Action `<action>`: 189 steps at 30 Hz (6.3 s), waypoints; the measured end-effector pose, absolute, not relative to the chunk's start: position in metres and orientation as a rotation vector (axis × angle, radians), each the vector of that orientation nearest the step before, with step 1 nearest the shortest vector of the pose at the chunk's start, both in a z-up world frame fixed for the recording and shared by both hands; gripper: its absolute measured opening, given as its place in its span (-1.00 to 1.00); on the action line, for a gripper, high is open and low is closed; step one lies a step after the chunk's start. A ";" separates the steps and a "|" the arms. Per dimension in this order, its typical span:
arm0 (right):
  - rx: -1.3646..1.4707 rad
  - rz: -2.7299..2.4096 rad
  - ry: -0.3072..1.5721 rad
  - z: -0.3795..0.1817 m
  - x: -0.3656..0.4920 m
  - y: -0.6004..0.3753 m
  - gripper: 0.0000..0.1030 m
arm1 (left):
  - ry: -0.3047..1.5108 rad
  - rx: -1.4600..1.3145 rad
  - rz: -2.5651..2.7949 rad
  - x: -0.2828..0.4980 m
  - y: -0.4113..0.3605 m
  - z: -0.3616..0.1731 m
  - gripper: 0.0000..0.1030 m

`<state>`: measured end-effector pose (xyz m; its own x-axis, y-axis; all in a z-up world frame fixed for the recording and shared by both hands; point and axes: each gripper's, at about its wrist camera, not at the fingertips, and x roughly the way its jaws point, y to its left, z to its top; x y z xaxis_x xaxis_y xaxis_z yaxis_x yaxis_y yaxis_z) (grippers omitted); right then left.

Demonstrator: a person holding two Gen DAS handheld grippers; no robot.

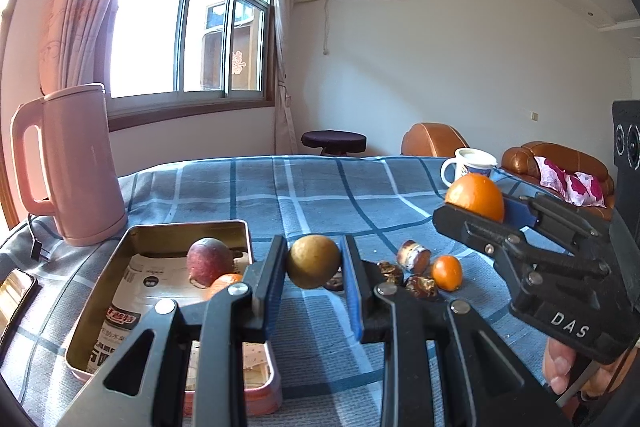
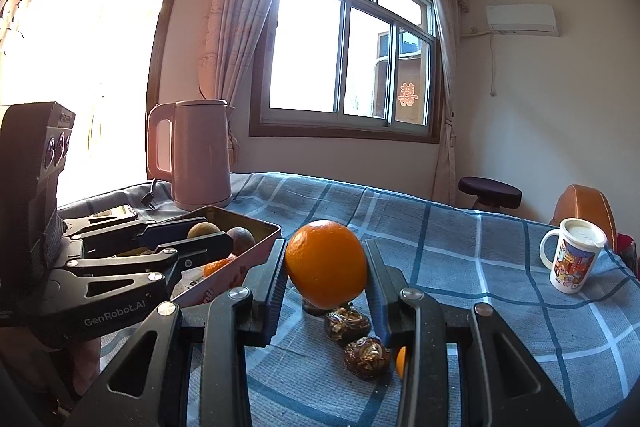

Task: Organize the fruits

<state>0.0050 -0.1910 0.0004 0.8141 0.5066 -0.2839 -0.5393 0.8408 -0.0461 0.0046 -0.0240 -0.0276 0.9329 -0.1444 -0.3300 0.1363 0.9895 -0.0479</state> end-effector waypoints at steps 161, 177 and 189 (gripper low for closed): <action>0.017 0.385 0.801 -0.051 0.100 -0.273 -0.29 | 0.794 0.096 -0.395 0.085 -0.127 -0.072 -0.07; 0.037 0.364 0.813 -0.053 0.101 -0.276 -0.29 | 0.881 0.079 -0.396 0.117 -0.145 -0.084 -0.09; 0.040 0.361 0.799 -0.052 0.100 -0.278 -0.29 | 0.845 0.035 -0.422 0.112 -0.136 -0.079 -0.17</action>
